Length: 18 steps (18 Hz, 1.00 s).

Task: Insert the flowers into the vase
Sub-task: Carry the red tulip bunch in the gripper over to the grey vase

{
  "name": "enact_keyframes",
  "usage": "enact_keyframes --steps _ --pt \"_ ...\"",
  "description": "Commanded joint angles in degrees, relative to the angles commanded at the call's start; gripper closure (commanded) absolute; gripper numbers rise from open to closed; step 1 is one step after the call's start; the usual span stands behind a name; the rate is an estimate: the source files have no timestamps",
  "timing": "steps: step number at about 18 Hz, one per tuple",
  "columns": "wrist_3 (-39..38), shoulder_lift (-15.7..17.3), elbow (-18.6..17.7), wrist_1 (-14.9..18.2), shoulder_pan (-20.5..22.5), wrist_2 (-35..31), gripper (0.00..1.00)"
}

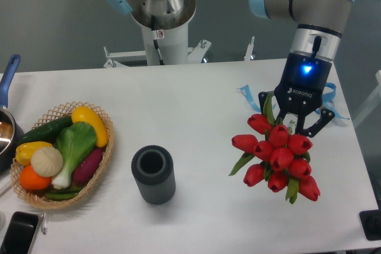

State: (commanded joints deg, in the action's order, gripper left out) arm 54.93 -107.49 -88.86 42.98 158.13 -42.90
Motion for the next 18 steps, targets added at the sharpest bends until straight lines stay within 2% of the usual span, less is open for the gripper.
enact_keyframes --steps 3,8,10,15,18 --pt "-0.17 -0.09 0.61 -1.84 -1.68 2.89 0.63" --pt "0.0 -0.71 0.35 -2.46 -1.68 19.66 0.63" --pt "0.09 -0.62 -0.35 -2.55 -2.03 23.8 0.64" --pt "4.48 0.69 -6.06 -2.81 -3.18 37.42 0.64" --pt "4.48 2.63 -7.82 -2.73 -3.79 39.81 0.64"
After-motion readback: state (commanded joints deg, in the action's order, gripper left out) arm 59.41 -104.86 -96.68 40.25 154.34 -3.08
